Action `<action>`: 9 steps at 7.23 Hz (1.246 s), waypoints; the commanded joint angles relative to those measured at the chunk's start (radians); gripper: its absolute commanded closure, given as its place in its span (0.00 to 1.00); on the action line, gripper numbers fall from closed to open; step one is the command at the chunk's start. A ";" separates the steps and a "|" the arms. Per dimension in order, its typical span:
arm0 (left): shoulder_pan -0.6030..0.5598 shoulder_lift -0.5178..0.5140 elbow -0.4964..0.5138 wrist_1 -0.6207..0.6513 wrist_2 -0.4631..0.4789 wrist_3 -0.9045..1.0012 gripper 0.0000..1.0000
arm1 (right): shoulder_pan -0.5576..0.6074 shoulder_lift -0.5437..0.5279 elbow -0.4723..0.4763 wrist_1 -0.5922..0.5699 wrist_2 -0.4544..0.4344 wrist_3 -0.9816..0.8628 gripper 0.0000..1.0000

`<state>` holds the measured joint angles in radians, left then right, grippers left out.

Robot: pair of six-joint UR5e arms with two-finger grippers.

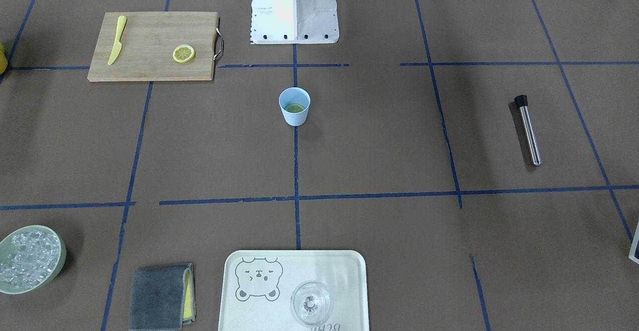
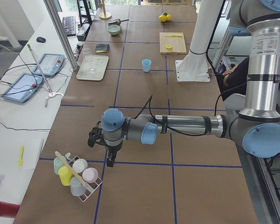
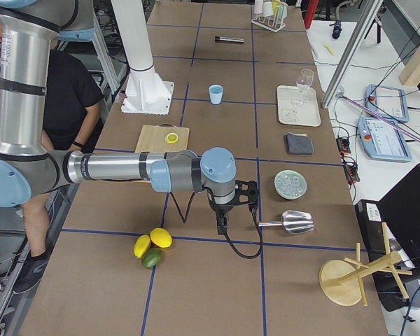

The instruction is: Squeeze lemon into cup

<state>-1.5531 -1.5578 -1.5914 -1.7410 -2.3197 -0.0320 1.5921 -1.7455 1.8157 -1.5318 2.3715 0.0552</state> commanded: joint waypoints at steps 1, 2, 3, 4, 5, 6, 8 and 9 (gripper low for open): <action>0.001 -0.001 -0.040 0.085 -0.001 0.000 0.00 | 0.002 -0.003 -0.004 -0.002 0.012 0.000 0.00; 0.001 -0.002 -0.062 0.104 -0.003 0.000 0.00 | 0.023 -0.003 -0.025 -0.002 0.031 -0.002 0.00; 0.001 -0.004 -0.061 0.106 -0.003 0.000 0.00 | 0.055 0.001 -0.047 -0.001 0.054 -0.006 0.00; 0.001 -0.004 -0.064 0.104 -0.003 0.000 0.00 | 0.057 0.001 -0.050 -0.001 0.054 -0.008 0.00; 0.001 -0.005 -0.062 0.103 -0.003 0.000 0.00 | 0.057 0.001 -0.050 0.002 0.052 -0.008 0.00; 0.001 -0.007 -0.061 0.103 -0.003 0.000 0.00 | 0.057 0.001 -0.049 0.002 0.048 -0.005 0.00; 0.001 -0.007 -0.061 0.098 -0.003 0.003 0.00 | 0.057 0.000 -0.044 0.002 0.045 -0.002 0.00; 0.001 -0.005 -0.058 0.097 -0.003 0.006 0.00 | 0.057 0.000 -0.045 0.004 0.045 -0.002 0.00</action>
<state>-1.5524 -1.5645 -1.6512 -1.6417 -2.3224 -0.0295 1.6489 -1.7450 1.7697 -1.5291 2.4172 0.0525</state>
